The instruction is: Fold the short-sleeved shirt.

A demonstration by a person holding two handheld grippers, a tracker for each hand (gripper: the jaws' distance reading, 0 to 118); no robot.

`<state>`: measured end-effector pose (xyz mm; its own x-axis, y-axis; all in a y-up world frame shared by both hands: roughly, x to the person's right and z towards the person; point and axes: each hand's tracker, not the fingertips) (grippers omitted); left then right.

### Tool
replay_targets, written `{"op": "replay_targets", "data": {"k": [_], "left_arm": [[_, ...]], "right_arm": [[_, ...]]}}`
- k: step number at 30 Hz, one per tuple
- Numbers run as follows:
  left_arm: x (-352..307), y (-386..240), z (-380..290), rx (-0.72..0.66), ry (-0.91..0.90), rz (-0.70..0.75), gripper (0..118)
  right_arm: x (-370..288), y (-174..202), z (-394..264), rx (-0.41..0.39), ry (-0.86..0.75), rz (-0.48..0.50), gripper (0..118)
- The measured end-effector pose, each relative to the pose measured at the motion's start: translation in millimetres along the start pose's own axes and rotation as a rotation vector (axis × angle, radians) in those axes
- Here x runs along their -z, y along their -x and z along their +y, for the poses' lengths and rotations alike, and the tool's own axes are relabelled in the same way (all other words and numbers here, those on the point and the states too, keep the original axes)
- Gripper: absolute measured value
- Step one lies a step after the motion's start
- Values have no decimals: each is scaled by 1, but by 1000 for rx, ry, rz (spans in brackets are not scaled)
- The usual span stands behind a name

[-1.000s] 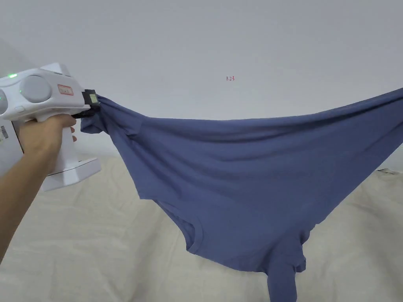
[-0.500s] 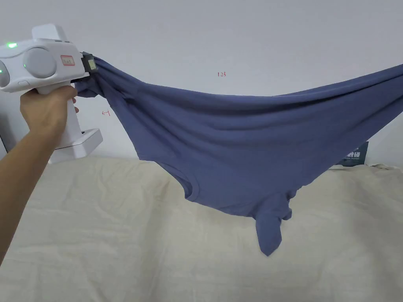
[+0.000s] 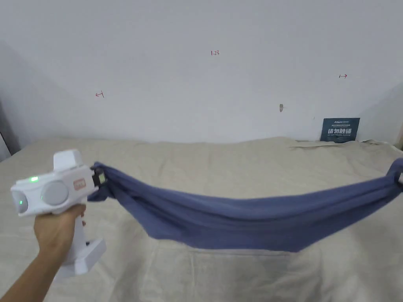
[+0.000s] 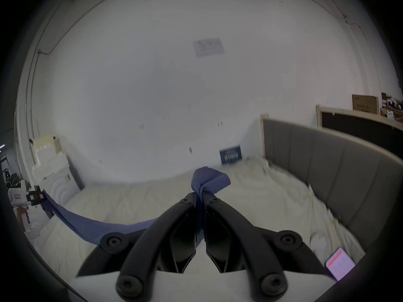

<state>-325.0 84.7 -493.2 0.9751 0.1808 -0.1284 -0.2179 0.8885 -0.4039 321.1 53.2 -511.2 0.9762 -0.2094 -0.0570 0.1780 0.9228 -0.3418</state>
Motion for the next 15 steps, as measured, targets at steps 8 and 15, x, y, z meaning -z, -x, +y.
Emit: {"op": "replay_targets", "data": {"k": [8, 15], "left_arm": [[-34, 54, -137, -36, 201, 66, 1], [-71, 74, -201, -44, 323, 100, 1]], "right_arm": [[-72, -11, -133, 64, 189, -28, 3], [-122, -21, -206, 93, 321, -69, 3]]}}
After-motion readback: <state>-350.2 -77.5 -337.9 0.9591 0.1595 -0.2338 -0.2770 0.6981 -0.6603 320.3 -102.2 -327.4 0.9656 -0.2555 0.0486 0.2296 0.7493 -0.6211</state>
